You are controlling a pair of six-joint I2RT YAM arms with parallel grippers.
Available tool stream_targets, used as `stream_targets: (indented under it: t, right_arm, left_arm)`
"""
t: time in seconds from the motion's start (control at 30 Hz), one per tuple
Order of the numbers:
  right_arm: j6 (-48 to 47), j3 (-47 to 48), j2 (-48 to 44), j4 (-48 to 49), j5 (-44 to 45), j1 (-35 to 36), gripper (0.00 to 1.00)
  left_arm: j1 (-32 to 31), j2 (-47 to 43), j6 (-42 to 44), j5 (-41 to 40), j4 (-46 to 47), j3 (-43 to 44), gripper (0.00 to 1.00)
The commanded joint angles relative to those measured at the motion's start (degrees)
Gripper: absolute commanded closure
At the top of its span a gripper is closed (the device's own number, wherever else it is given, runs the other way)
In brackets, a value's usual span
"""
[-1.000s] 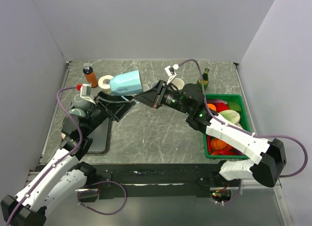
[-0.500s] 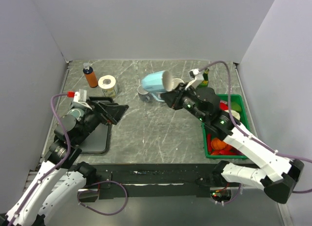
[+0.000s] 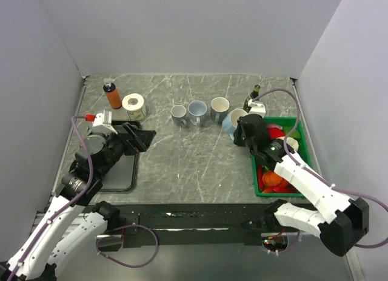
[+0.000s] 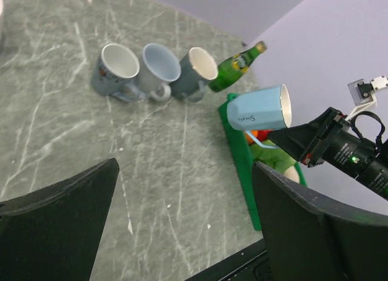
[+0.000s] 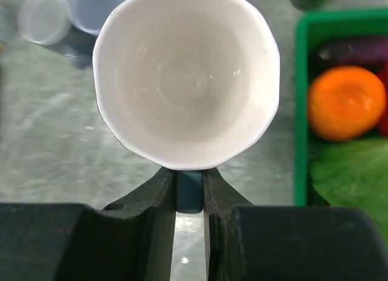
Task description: Turn the mug right side up
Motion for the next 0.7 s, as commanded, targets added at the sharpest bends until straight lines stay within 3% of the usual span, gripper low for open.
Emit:
stream_targets:
  t: [0.0,0.67]
  right_arm:
    - [0.28,1.10,2.43,4.58,3.48,-0.47,1.00]
    - [1.33,1.54,19.31,5.28,7.96,3.21,1.00]
  left_arm:
    - [-0.14,1.70,0.65,-2.67,-1.16,2.20,0.04]
    - [-0.14,5.83,-0.32,-5.58,-5.82,3.08,0.04]
